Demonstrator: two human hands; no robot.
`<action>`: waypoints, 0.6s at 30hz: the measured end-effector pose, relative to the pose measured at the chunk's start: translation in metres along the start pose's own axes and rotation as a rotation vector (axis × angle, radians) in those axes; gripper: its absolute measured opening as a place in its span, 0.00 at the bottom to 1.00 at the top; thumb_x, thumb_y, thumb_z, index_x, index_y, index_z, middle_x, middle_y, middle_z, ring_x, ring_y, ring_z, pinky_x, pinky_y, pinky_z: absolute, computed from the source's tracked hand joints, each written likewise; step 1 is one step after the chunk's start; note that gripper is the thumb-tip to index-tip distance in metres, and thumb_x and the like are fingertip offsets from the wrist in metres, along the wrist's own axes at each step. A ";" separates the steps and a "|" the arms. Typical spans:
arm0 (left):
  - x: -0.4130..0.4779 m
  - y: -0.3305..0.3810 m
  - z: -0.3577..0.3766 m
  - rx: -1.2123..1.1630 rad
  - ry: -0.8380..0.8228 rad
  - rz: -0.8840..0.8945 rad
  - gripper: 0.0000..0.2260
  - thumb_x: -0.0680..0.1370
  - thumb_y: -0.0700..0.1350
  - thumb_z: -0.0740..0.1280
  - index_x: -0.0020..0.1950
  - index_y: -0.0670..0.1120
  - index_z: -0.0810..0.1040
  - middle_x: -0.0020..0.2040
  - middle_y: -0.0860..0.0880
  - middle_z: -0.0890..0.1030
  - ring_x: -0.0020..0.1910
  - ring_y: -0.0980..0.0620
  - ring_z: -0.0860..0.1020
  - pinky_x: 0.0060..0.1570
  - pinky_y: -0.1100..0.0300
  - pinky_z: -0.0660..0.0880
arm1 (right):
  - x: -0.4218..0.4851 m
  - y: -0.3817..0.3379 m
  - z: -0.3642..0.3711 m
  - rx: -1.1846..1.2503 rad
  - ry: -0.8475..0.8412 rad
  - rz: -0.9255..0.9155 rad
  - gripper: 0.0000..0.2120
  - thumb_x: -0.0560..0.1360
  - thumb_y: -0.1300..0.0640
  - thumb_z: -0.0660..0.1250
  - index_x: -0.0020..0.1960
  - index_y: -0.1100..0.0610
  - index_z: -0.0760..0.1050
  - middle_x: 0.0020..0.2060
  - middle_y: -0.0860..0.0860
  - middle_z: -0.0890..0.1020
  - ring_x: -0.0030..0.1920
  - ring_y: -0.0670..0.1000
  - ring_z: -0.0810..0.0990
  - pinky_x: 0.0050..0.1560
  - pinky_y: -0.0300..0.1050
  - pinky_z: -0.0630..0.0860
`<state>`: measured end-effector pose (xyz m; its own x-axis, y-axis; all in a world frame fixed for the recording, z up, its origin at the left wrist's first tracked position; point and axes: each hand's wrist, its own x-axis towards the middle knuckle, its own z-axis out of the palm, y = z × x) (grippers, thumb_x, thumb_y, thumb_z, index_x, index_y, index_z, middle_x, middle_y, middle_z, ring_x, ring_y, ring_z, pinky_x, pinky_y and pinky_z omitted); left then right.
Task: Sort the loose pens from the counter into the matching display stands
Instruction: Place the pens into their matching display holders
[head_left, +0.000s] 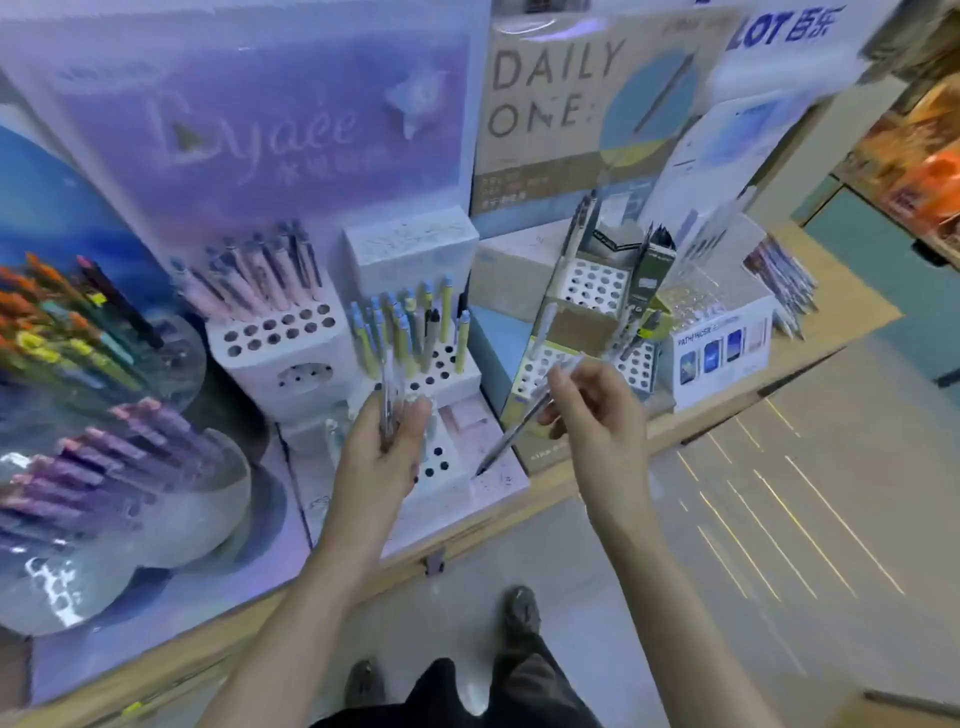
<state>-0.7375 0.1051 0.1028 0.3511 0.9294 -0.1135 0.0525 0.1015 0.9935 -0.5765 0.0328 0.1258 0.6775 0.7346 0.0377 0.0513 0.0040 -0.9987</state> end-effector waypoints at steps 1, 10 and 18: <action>0.004 -0.003 0.014 0.024 0.016 0.009 0.13 0.74 0.64 0.63 0.39 0.57 0.71 0.27 0.57 0.65 0.24 0.59 0.62 0.23 0.68 0.62 | 0.010 0.005 -0.017 -0.031 0.013 -0.004 0.08 0.78 0.56 0.66 0.43 0.59 0.73 0.32 0.57 0.78 0.32 0.49 0.76 0.33 0.38 0.72; 0.039 -0.009 0.127 -0.085 0.129 -0.003 0.08 0.79 0.54 0.55 0.53 0.58 0.72 0.39 0.54 0.76 0.35 0.58 0.77 0.36 0.64 0.74 | 0.113 0.032 -0.091 -0.149 -0.049 -0.058 0.05 0.79 0.59 0.65 0.44 0.55 0.75 0.37 0.47 0.83 0.42 0.50 0.83 0.45 0.44 0.79; 0.077 -0.028 0.155 -0.024 0.239 0.073 0.05 0.82 0.39 0.54 0.50 0.49 0.66 0.56 0.49 0.78 0.62 0.61 0.75 0.59 0.70 0.70 | 0.150 0.062 -0.068 -0.476 -0.217 -0.177 0.07 0.79 0.57 0.64 0.51 0.61 0.76 0.40 0.54 0.82 0.40 0.52 0.80 0.41 0.49 0.74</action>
<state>-0.5665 0.1191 0.0642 0.1219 0.9918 -0.0381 0.0115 0.0370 0.9993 -0.4212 0.0971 0.0721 0.4644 0.8736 0.1456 0.5107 -0.1298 -0.8499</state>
